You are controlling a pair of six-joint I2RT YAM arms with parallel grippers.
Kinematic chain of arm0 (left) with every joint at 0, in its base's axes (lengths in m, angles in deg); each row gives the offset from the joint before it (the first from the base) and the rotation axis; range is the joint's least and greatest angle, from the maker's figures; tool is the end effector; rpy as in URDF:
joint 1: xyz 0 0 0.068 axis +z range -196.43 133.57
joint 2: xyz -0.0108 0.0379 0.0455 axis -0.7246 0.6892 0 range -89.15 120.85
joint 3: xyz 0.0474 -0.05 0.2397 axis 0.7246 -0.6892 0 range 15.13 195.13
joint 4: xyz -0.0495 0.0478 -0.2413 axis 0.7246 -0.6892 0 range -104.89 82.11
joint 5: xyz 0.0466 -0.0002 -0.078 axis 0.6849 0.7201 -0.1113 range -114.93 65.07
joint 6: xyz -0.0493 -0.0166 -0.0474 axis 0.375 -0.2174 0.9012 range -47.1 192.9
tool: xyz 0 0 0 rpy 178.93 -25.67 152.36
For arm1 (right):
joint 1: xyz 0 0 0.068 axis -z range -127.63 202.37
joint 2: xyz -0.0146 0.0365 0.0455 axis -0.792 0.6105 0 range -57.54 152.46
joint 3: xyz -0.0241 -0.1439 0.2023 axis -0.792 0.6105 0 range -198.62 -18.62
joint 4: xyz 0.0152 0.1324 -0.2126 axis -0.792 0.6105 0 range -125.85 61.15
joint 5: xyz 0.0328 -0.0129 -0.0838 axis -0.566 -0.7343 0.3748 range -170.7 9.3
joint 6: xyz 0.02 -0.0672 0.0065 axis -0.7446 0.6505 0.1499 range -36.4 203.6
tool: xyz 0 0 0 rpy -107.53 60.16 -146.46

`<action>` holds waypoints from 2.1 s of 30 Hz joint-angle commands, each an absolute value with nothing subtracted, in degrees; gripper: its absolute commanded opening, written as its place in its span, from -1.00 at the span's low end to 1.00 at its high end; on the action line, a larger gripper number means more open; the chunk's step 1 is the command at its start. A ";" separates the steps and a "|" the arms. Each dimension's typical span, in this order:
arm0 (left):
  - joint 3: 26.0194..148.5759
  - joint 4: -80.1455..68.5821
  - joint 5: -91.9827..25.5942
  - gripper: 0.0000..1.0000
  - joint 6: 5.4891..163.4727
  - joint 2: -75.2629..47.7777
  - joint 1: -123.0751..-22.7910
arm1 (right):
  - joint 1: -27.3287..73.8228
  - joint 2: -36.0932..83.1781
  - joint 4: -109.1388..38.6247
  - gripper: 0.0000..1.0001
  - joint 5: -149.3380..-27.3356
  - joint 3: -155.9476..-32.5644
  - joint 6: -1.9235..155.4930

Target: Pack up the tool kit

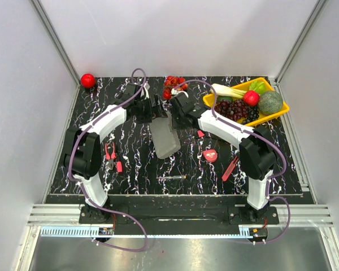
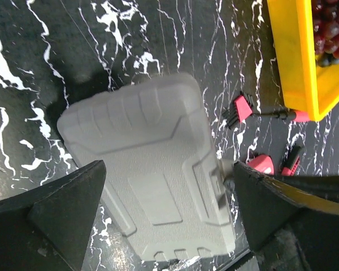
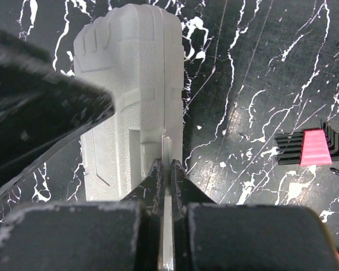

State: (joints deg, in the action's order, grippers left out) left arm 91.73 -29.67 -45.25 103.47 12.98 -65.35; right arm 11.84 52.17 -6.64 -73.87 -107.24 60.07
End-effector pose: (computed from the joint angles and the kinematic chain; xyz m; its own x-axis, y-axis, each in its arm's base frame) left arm 0.3662 -0.1466 0.2073 -0.8666 -0.2071 -0.4540 0.0999 0.8193 -0.5645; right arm 0.3269 0.2706 0.2101 -0.7707 -0.1375 -0.6222 -0.3053 0.9367 0.1712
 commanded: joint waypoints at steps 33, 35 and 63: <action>98.89 -31.44 -40.04 0.98 105.95 13.68 -68.14 | 9.22 45.91 -5.00 -1.00 -66.28 -112.67 61.71; 99.24 -31.70 -40.66 0.96 105.86 14.99 -68.23 | 9.31 45.91 -4.92 -1.00 -66.19 -112.66 61.54; 85.97 -32.85 -40.14 0.40 106.04 11.57 -55.85 | 17.30 47.40 -15.10 -0.96 -76.46 -97.55 55.83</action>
State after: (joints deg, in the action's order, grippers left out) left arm 87.03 -35.79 -38.15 105.74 14.16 -57.66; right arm 15.51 48.52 -8.83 -69.91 -99.74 58.23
